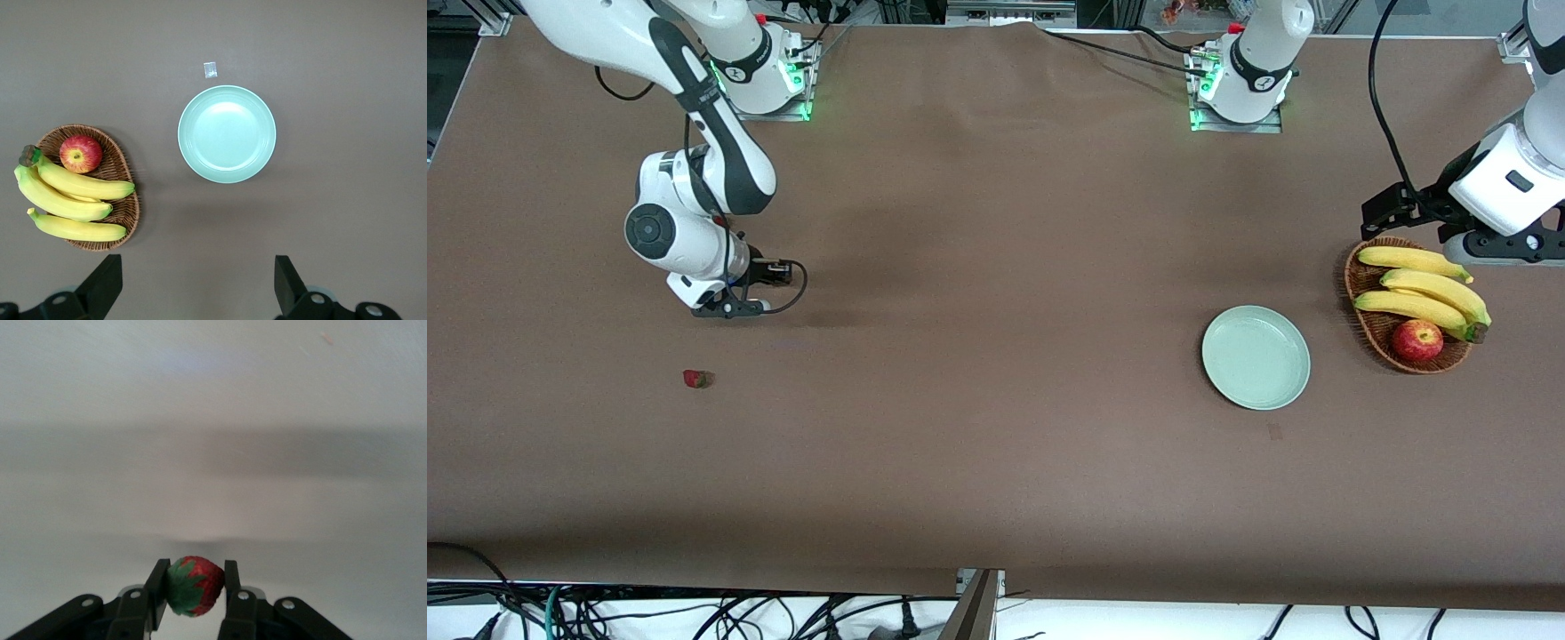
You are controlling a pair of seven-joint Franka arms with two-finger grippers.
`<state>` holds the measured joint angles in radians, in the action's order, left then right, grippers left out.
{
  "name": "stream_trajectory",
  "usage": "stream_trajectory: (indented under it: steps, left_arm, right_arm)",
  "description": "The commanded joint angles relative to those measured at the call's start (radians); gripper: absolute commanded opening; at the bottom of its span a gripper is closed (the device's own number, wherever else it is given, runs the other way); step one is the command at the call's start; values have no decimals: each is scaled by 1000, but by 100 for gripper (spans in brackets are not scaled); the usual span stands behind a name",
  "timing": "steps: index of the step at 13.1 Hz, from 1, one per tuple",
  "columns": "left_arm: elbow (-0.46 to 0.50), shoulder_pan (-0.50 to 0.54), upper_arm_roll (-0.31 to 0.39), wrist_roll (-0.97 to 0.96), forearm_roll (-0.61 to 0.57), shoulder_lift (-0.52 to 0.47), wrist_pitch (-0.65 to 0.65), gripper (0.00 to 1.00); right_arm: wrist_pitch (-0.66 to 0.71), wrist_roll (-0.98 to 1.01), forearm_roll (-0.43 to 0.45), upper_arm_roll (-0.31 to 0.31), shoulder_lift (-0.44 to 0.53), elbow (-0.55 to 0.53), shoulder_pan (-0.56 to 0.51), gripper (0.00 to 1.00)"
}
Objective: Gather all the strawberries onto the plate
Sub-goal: 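Close the right gripper on the strawberry and lift it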
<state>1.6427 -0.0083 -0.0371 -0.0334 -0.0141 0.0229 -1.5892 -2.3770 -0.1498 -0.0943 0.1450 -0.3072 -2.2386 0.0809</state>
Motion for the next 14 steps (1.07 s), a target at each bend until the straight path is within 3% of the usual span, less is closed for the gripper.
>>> stream_trajectory:
  steps: [1, 4, 9, 14]
  left_arm:
    - [-12, 2, -1, -3, 20, -8, 26, 100]
    - [-12, 4, 0, -2, 20, -6, 31, 100]
    - [-12, 4, 0, -2, 20, -6, 31, 100]
    - [-12, 4, 0, -2, 20, -6, 31, 100]
  right_arm:
    - [103, -127, -47, 91, -10, 161, 2, 12]
    - [142, -340, -96, 153, -128, 391, 87, 14]
    - [90, -755, -91, 153, -404, 768, 322, 14]
    - [-391, -1115, -82, 148, -630, 873, 557, 21]
